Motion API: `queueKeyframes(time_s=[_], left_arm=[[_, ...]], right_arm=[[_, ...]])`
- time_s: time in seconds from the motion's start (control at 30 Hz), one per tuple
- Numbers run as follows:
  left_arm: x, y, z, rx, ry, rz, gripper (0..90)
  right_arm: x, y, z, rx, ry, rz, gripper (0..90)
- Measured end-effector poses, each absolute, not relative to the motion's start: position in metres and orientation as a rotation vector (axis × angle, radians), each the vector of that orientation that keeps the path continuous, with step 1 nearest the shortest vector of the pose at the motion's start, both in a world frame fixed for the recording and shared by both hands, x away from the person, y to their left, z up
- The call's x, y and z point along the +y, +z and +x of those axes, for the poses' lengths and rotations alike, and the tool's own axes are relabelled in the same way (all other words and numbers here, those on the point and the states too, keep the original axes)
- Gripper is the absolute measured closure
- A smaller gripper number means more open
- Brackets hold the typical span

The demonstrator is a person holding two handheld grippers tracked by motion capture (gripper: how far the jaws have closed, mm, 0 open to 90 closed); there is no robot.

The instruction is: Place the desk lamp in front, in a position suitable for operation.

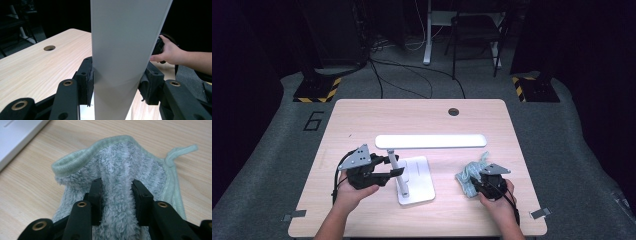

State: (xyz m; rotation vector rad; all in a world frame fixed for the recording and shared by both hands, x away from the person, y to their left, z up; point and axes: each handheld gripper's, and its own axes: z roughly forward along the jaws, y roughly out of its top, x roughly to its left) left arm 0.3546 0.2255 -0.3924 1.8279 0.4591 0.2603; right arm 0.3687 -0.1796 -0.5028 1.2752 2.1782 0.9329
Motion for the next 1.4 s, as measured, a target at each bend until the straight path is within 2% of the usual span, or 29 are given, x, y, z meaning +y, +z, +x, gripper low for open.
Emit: queueKeyframes(time_s=[0.37, 0.63, 0.83, 1.0, 1.13, 1.27, 1.4], left_arm=[[0.213, -0.394, 0.353, 0.418, 0.209, 1.815, 52.3], [0.204, -0.394, 0.351, 0.365, 0.171, 1.823, 52.2], [0.204, -0.394, 0.349, 0.337, 0.150, 1.829, 52.2], [0.202, -0.393, 0.346, 0.356, 0.168, 1.837, 52.1], [0.201, -0.388, 0.343, 0.369, 0.222, 1.842, 51.0], [0.202, -0.380, 0.342, 0.376, 0.198, 1.802, 49.0], [0.204, -0.381, 0.344, 0.380, 0.183, 1.801, 51.3]], right_arm=[[-0.164, -0.475, 0.347, 2.161, 1.161, 1.158, 65.2], [-0.110, -0.455, 0.334, 2.248, 1.268, 0.947, 64.9], [-0.075, -0.474, 0.338, 2.342, 1.203, 0.869, 64.7], [-0.071, -0.503, 0.336, 2.422, 1.152, 0.899, 63.9], [-0.073, -0.503, 0.332, 2.410, 1.151, 0.887, 62.1], [-0.073, -0.503, 0.328, 2.401, 1.141, 0.870, 60.4], [-0.073, -0.504, 0.330, 2.404, 1.143, 0.881, 60.1]])
